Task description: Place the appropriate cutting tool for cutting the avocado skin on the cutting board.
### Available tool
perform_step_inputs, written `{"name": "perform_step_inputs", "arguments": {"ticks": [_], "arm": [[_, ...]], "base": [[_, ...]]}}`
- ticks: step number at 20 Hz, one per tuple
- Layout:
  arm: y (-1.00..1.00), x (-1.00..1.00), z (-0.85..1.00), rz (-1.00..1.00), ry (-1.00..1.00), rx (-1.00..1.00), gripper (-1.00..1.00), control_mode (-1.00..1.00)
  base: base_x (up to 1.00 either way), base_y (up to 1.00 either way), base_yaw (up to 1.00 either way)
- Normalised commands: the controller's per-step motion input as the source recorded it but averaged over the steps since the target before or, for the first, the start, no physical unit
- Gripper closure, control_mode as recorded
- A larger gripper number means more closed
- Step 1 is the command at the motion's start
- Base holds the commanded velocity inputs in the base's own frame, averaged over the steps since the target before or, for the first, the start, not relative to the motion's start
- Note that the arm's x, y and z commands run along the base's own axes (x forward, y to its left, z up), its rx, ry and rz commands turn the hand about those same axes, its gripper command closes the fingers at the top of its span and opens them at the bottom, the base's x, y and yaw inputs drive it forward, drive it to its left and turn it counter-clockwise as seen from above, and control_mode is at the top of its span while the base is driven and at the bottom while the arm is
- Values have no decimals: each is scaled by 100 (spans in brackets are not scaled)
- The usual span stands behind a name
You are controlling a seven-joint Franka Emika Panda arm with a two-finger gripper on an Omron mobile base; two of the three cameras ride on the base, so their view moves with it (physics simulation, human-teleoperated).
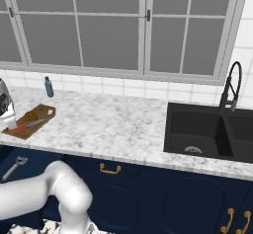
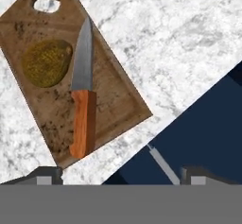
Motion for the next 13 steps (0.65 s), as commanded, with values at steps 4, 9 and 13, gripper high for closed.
{"name": "perform_step_inputs", "arguments": {"ticks": [4,9,13], "arm": [[-61,5,29,0,0,5,-100,-100],[-70,0,16,0,0,10,-100,-100],[-78,0,8,-1,0,15,-100,-100]], "base": [[0,0,0],[0,0,0],[0,0,0]]}}
